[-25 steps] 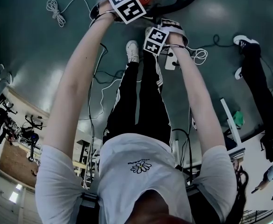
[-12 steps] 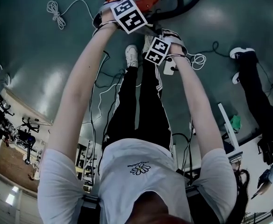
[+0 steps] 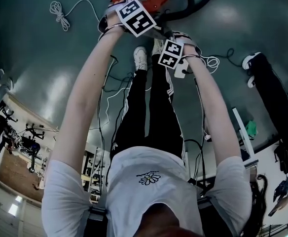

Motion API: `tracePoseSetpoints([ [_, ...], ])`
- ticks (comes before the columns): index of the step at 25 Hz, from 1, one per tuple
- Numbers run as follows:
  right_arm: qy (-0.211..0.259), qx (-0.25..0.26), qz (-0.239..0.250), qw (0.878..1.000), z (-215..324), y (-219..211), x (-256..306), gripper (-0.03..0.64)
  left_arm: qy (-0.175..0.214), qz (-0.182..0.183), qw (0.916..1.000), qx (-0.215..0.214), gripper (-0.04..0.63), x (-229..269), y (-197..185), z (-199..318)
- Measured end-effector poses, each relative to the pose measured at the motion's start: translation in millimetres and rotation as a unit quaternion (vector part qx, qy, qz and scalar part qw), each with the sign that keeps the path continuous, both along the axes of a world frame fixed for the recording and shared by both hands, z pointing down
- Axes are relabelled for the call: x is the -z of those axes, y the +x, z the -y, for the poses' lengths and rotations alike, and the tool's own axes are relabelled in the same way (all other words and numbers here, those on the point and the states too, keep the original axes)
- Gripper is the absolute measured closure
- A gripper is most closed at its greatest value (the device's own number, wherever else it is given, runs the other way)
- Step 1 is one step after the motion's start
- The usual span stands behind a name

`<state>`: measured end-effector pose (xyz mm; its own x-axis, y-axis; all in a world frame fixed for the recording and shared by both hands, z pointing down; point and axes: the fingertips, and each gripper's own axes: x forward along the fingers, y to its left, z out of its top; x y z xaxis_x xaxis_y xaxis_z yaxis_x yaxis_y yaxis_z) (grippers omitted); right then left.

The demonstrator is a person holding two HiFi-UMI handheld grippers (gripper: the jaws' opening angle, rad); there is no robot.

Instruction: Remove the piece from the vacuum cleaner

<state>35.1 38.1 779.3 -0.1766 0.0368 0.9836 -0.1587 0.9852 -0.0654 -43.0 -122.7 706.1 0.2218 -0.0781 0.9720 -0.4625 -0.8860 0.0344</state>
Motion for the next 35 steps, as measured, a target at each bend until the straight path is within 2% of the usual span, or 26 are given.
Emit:
tracePoseSetpoints([
  [2, -0.007, 0.038, -0.008, 0.999, 5.2, 8.7, 1.0, 0.594, 0.003, -0.001, 1.0, 0.004, 0.592, 1.1, 1.1, 1.7],
  [4, 0.012, 0.077, -0.026, 0.997, 7.1, 9.8, 1.4, 0.594, 0.002, -0.006, 0.9999, 0.012, 0.592, 3.0, -0.1, 2.7],
  [6, 0.025, 0.085, -0.039, 0.995, 4.7, 3.3, 0.3, 0.594, 0.005, -0.007, 0.9999, 0.014, 0.592, 3.6, -2.4, 2.8],
  [12, 0.005, -0.001, -0.026, 1.0, -7.6, -8.8, 3.7, 0.594, 0.013, 0.007, 0.9998, 0.011, 0.592, 0.5, -3.0, 1.6],
  [16, -0.007, -0.024, -0.02, 1.0, -11.1, -7.8, 3.3, 0.594, 0.008, -0.002, 0.9998, 0.018, 0.592, 0.1, -1.2, 0.8],
  [19, -0.031, -0.105, 0.007, 0.994, -19.9, -12.5, 8.7, 0.594, 0.016, -0.001, 0.9998, 0.014, 0.592, 1.9, -0.8, -0.7],
  [20, -0.031, -0.12, 0.013, 0.992, -22.0, -14.6, 10.5, 0.594, 0.014, -0.001, 0.9998, 0.015, 0.592, 3.0, -1.1, -1.2],
  [21, -0.034, -0.114, 0.015, 0.993, -25.4, -17.1, 12.0, 0.594, 0.012, -0.002, 0.9998, 0.015, 0.592, 4.2, -1.3, -1.1],
  [22, -0.048, -0.085, 0.014, 0.995, -34.5, -20.2, 13.5, 0.594, 0.011, 0.0, 0.9999, 0.013, 0.592, 5.3, -1.2, -0.5],
  [23, -0.076, -0.03, 0.011, 0.997, -54.1, -23.8, 14.9, 0.594, 0.011, 0.002, 0.9999, 0.011, 0.592, 5.9, -1.0, 0.3],
  [25, -0.121, 0.114, -0.002, 0.986, -121.4, -28.4, 12.9, 0.594, 0.016, 0.003, 0.9998, 0.011, 0.592, 5.2, -0.4, 2.7],
  [26, -0.121, 0.159, -0.008, 0.98, -156.0, -29.1, 8.6, 0.594, 0.019, 0.002, 0.9997, 0.013, 0.592, 4.3, 0.3, 4.4],
  [27, -0.118, 0.167, -0.012, 0.979, -184.2, -29.0, 4.2, 0.594, 0.02, 0.0, 0.9997, 0.015, 0.592, 3.4, 1.4, 5.9],
  [30, -0.13, 0.092, -0.016, 0.987, -212.5, -28.3, -1.9, 0.594, 0.027, -0.006, 0.9995, 0.017, 0.592, 4.7, 5.4, 11.7],
  [35, -0.116, 0.026, -0.005, 0.993, -175.2, -33.1, 2.1, 0.594, 0.033, -0.019, 0.9981, 0.05, 0.591, 6.9, 3.4, 11.8],
])
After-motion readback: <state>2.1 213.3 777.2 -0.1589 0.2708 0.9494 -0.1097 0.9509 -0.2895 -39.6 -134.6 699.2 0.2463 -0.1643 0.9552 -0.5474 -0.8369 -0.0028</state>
